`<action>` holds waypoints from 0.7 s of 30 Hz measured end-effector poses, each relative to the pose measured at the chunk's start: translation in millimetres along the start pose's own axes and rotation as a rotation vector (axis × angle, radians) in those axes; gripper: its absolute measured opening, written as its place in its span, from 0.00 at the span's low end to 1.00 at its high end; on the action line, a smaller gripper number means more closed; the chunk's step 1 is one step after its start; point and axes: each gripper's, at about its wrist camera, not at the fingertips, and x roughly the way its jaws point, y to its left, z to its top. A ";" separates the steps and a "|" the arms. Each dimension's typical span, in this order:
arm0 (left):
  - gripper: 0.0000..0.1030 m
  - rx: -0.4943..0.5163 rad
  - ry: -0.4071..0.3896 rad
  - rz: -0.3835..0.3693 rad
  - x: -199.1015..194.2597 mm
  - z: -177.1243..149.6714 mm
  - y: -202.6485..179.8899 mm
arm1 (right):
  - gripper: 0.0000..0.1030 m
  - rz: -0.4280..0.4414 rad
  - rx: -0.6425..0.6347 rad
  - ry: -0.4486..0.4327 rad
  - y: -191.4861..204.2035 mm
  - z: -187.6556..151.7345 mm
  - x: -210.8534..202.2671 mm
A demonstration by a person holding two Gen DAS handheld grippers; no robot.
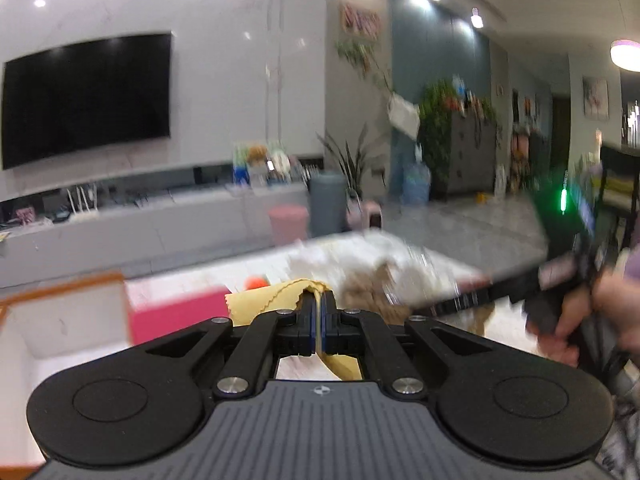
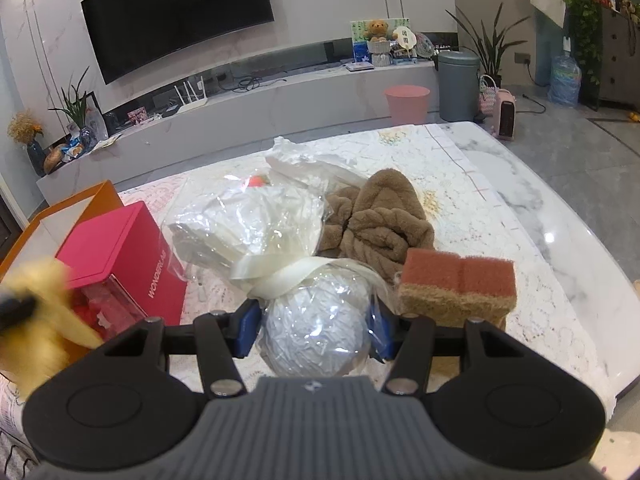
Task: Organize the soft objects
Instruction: 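Grasp the yellow cloth with the left tool while the right tool carries the bundle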
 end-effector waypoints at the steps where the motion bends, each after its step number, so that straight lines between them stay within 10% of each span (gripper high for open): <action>1: 0.02 -0.019 -0.021 0.010 -6.9 6.5 6.0 | 0.53 -0.007 -0.001 -0.004 0.2 0.5 -0.4; 12: 0.02 -0.232 -0.230 0.216 -75.4 34.8 114.6 | 0.53 -0.026 -0.066 -0.061 18.6 5.8 -15.1; 21: 0.02 -0.273 -0.156 0.314 -81.0 19.9 164.7 | 0.53 -0.005 -0.118 -0.133 51.0 8.8 -33.4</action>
